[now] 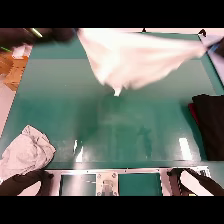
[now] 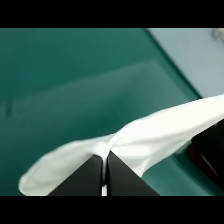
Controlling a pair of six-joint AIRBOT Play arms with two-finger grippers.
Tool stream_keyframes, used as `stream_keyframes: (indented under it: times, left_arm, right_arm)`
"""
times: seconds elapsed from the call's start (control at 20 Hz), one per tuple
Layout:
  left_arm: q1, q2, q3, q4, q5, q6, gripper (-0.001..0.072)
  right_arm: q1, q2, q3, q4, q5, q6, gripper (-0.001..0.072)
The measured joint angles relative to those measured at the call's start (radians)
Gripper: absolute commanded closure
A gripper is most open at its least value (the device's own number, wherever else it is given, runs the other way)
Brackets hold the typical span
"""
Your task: Fold the shirts.
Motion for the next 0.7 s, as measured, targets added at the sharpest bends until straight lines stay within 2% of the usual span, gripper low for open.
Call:
stream_keyframes:
  times: [0.15,0.3,0.5,0.7]
  left_arm:
    - [0.014,0.09,0.249,0.035,-0.121,0.0,0.0685]
    - [0.018,0.144,0.427,0.048,-0.247,-0.004,0.0684]
    - [0.021,0.183,0.511,0.078,-0.377,-0.035,0.0685]
    - [0.022,0.194,0.457,0.177,-0.428,-0.063,0.0684]
  right_arm:
    - [-0.007,0.064,0.273,0.031,0.008,0.001,0.0691]
    - [-0.011,0.139,0.407,0.04,0.007,0.003,0.069]
    - [-0.013,0.226,0.426,0.045,0.006,0.005,0.069]
    - [-0.013,0.254,0.348,0.045,0.006,0.006,0.069]
